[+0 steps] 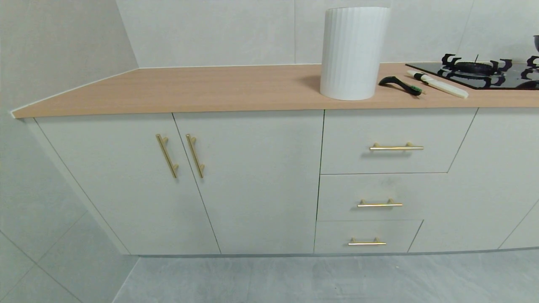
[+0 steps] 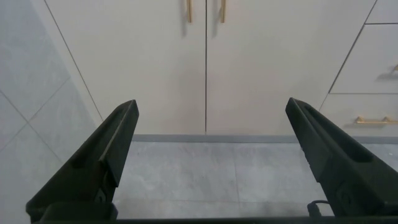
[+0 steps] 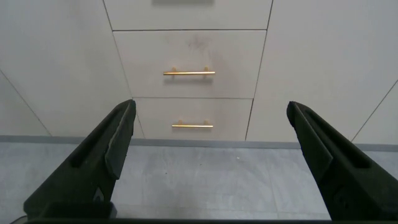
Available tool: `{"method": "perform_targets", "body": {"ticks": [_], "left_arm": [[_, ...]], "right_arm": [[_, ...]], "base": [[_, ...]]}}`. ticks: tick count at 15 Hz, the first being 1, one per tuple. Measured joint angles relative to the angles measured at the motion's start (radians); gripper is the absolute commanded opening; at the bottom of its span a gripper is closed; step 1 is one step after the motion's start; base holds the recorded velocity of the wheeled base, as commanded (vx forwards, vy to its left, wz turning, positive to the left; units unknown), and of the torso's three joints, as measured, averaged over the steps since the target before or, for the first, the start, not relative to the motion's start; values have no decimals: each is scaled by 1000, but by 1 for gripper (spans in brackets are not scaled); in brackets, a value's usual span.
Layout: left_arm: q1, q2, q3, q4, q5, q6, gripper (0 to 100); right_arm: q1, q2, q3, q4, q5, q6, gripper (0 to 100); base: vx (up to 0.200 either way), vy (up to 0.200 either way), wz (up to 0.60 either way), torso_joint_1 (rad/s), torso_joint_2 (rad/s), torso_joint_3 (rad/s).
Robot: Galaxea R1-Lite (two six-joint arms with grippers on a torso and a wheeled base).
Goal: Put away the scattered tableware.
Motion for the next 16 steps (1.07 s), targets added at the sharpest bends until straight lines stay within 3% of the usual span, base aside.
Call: {"method": "perform_targets", "body": {"ticks": [7, 10, 16], "left_arm": [[0, 0, 0, 0, 0, 0, 100], [0, 0, 0, 0, 0, 0, 100], [0, 0, 0, 0, 0, 0, 100]], "right_arm": [[-2, 0, -6, -2, -4, -2, 100], [6, 34, -119, 20, 12, 30, 100], [42, 459, -250, 43, 90, 10, 100]], "base": [[0, 0, 0, 0, 0, 0], [0, 0, 0, 0, 0, 0], [0, 0, 0, 0, 0, 0]]}}
